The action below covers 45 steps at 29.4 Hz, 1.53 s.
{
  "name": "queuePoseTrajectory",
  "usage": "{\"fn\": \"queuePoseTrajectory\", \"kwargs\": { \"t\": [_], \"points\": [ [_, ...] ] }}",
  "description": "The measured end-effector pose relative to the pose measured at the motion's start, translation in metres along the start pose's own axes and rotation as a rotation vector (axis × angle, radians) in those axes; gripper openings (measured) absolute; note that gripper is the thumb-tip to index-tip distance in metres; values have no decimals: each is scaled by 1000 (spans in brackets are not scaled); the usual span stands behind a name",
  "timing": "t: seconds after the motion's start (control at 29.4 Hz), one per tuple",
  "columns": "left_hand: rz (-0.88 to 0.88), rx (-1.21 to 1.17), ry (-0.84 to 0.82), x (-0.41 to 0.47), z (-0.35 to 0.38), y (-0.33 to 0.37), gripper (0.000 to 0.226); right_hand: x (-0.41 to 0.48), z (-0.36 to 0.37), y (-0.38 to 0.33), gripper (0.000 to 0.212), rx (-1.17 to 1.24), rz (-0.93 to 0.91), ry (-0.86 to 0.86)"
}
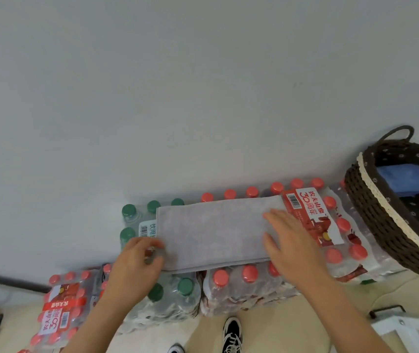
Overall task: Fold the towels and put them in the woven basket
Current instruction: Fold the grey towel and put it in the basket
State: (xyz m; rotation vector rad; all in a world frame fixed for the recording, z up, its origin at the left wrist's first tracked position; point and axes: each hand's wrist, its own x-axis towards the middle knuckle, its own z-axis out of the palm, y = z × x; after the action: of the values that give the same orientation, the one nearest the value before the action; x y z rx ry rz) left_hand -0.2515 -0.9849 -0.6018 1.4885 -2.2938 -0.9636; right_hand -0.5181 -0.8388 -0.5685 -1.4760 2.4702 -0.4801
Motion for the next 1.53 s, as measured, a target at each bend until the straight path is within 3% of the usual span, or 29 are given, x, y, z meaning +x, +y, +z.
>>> {"fn": "queuePoseTrajectory", "kwargs": {
  "t": [0.14, 0.24, 0.44, 0.54, 0.65, 0.85, 0.95, 1.09, 1.33, 1.53],
  "points": [
    [-98, 127, 103, 15, 7, 18, 44, 18, 37, -39, 64, -40, -83, -115],
    [-133, 99, 119, 22, 18, 30, 47, 24, 67, -46, 76, -134, -63, -150],
    [-152, -71, -14, 24, 13, 40, 45, 23, 83, -39, 70, -206, -59, -138],
    [-166, -320, -24, 21, 12, 42, 53, 26, 85, -41, 71, -199, -64, -132],
    [-298, -617, -18, 19, 10, 43, 57, 26, 85, -44, 72, -168, -57, -143],
    [-393, -883, -159, 16, -6, 11, 47, 19, 86, -66, 71, -184, -58, -188],
    [-425, -899, -57, 15, -21, -9, 44, 14, 92, -87, 71, -153, -100, -185],
    [-350, -749, 66, 11, -42, -24, 44, 8, 106, -115, 66, -130, -139, -181],
    [-380, -633, 77, 4, -85, -60, 43, 3, 129, -167, 67, -84, -216, -234],
    [-387, -764, 127, -1, -107, -56, 51, 1, 143, -195, 70, -106, -230, -265]
  ]
}}
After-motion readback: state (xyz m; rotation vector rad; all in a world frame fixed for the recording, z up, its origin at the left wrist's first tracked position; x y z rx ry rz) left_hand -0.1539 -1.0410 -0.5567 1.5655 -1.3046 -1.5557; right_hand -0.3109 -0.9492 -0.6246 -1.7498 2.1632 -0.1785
